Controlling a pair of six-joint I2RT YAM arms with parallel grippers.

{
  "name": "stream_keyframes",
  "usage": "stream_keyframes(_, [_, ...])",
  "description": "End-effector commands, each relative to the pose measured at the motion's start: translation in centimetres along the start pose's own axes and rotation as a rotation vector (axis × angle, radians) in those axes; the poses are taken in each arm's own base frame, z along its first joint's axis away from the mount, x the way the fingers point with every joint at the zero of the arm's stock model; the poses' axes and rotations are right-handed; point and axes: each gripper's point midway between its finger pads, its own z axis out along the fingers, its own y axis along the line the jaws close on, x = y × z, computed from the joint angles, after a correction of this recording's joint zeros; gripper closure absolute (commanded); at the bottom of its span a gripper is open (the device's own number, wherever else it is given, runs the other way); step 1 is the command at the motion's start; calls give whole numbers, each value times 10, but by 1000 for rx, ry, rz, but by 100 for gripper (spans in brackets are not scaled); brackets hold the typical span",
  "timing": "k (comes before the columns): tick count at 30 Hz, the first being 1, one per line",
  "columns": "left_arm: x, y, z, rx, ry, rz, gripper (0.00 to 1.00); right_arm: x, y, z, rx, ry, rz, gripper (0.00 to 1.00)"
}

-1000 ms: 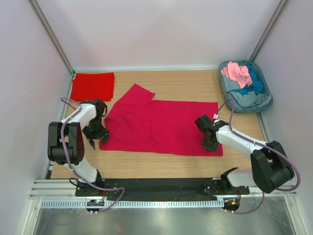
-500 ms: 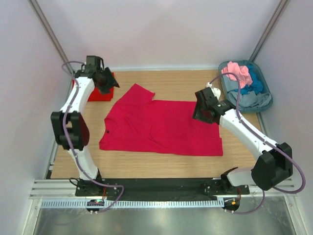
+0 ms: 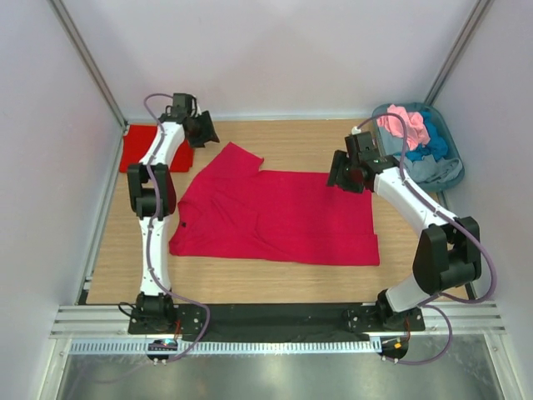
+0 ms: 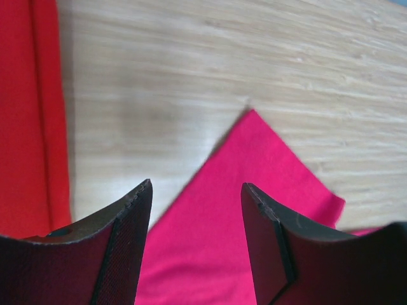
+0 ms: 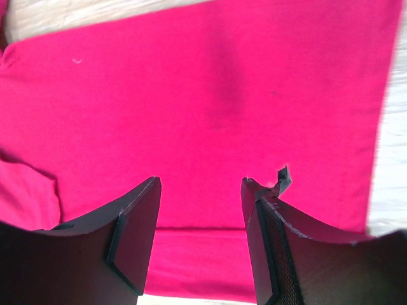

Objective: Fold and stack the t-shirts
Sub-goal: Fold the tshirt

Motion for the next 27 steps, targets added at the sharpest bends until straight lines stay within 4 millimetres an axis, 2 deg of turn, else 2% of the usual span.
stream_keyframes(1, [-21,-13,13,80,-62,40,41,3,19,7,-101,9,-21,39])
stream_keyframes(4, [-16,-23,38,164,-60,-16,42,15,17,18,-104,43,-5,40])
stream_keyframes(7, [-7,-38,49,232,-38,-52,46,18,19,24,-106,57,-10,39])
stream_keyframes(14, [14,-41,70,206,-5,-75,48,6,16,28,-76,21,-8,40])
stream_keyframes(16, [21,-42,75,205,13,-79,50,-2,-1,37,9,3,27,39])
stream_keyframes(17, [24,-42,78,202,17,-70,50,-12,-7,39,53,-14,53,39])
stream_keyframes(18, [27,-44,78,201,21,-61,51,-12,-28,42,130,15,97,39])
stream_keyframes(19, [29,-44,80,190,21,-48,52,-8,-41,55,196,51,156,39])
stream_keyframes(20, [34,-47,82,189,32,-31,52,-23,-49,55,238,26,191,39])
stream_keyframes(21, [38,-48,83,190,40,-29,53,-22,-59,58,279,50,218,39])
stream_keyframes(22, [41,-50,85,198,48,-33,55,-19,-72,69,328,75,243,39])
stream_keyframes(23, [42,-54,84,208,51,-35,59,-31,-78,68,371,54,272,39])
stream_keyframes(26, [44,-62,84,232,57,-39,71,-43,-95,81,477,46,314,40])
stream_keyframes(27, [44,-64,83,236,59,-44,79,-46,-99,83,500,44,323,41])
